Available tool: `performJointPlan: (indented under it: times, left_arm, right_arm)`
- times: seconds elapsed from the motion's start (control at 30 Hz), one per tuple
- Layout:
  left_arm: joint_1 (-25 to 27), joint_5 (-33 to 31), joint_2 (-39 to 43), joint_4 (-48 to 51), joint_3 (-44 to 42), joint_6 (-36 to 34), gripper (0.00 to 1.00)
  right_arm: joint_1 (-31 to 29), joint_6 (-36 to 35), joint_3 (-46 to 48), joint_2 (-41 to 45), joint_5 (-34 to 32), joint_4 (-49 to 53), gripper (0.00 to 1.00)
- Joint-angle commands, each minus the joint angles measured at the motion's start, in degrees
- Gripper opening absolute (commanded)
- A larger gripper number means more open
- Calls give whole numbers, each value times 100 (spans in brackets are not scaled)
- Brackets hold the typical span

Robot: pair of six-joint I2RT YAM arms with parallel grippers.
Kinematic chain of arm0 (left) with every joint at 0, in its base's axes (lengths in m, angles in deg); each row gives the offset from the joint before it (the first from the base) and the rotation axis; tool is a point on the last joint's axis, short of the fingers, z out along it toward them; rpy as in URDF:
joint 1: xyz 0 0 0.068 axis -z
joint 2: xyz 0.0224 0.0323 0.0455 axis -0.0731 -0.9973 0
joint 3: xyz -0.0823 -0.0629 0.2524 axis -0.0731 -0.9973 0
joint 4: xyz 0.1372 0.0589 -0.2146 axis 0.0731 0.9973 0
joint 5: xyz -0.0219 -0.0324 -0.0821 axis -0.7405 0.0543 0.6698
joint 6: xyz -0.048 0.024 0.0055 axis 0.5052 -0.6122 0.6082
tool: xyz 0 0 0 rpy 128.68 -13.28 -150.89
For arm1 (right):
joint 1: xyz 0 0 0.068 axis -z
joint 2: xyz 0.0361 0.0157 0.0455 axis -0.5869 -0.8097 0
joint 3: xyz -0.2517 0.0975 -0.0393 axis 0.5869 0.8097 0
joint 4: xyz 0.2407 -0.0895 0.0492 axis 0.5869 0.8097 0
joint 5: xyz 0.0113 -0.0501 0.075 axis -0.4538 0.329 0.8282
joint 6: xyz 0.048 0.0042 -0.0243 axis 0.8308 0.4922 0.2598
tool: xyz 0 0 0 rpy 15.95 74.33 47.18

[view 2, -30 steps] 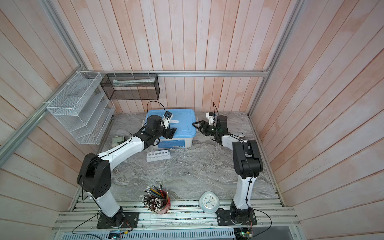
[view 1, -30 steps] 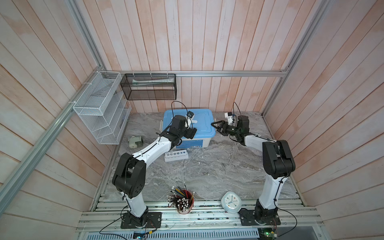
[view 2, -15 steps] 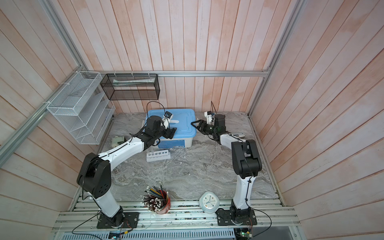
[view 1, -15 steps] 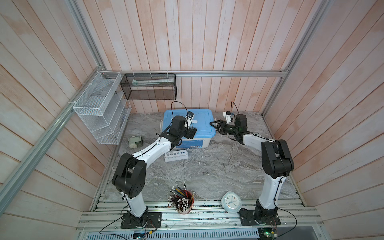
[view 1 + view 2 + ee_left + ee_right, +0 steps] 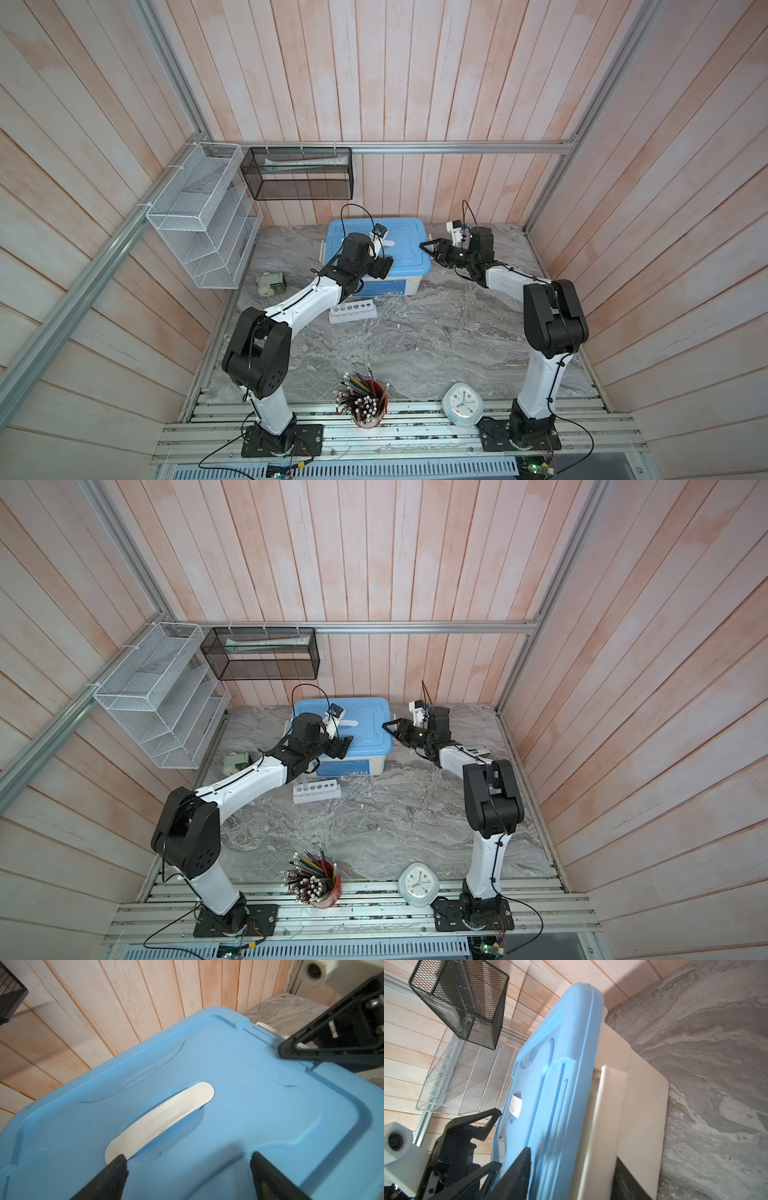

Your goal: Organize the chemistry lab equipment

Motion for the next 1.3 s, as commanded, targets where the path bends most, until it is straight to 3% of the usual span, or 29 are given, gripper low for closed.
performJointPlan:
  times: [0.0, 1.27]
  left_arm:
    - [36, 53, 77, 323, -207, -110, 94]
    - [45, 79, 149, 217, -357, 22, 94]
  right_arm:
    - [-99, -230, -89, 56, -203, 470, 54]
    - [-204, -564, -217, 117, -579, 1025, 42]
